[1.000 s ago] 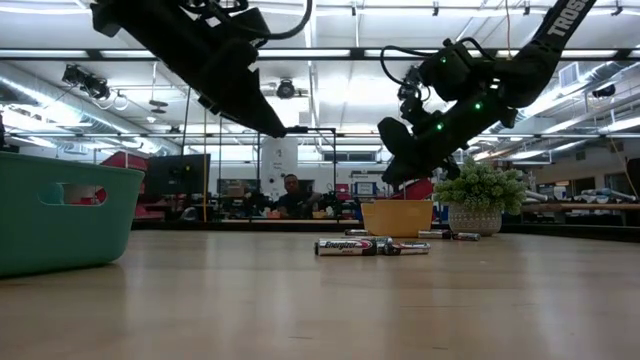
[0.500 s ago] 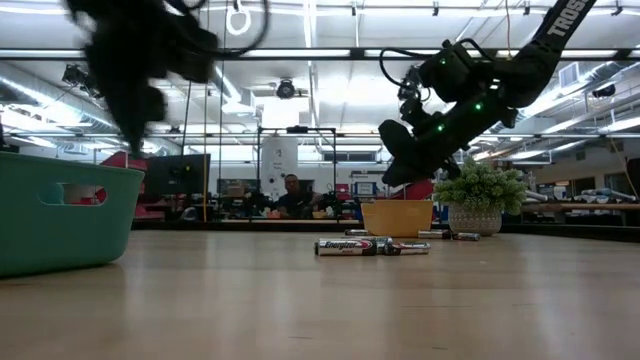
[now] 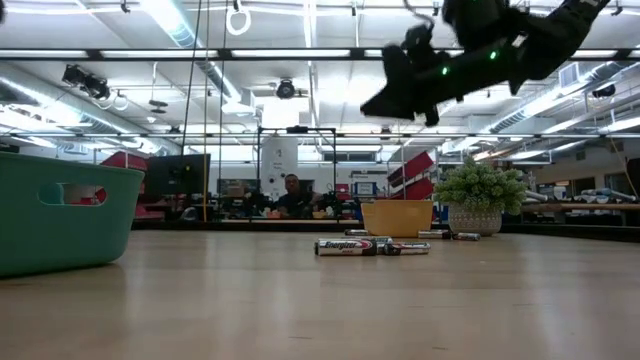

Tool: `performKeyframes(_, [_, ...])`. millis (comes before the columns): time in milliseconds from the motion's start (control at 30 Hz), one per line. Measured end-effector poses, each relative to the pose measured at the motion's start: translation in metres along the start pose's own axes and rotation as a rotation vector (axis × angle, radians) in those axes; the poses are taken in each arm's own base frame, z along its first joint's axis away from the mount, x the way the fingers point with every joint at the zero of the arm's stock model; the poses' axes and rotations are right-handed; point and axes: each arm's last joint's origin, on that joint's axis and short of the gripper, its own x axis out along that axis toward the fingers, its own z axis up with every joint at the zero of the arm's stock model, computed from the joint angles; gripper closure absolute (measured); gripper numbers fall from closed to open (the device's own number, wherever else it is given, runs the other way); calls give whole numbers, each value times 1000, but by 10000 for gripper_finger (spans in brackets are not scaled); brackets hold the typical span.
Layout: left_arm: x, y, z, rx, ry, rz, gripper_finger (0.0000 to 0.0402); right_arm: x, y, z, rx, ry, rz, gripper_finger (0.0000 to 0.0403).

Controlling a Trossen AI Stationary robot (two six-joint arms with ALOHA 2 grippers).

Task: Sort batteries
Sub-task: Put the silver battery into the green bin

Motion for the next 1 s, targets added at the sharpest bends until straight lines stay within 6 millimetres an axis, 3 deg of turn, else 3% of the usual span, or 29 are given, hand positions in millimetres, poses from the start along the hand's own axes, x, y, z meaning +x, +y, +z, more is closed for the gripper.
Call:
performKeyframes(100, [5,-18,-20,86,-92,-40,219,-12,14,9,8,-39,63,346])
performKeyframes(233, [26,-33,-44,175,-87,-18,220,-24,30,14,11,-58,133,346])
performKeyframes(567, [94,-74,-80,156,-6,-128,220,-41,60,6,41,-7,255,349])
performKeyframes(767, [129,-75,-91,171,135,-73,220,-50,73,3,47,5,309,351])
performKeyframes(1000, [130,-87,-84,109,206,-170,220,-52,76,3,44,0,283,351])
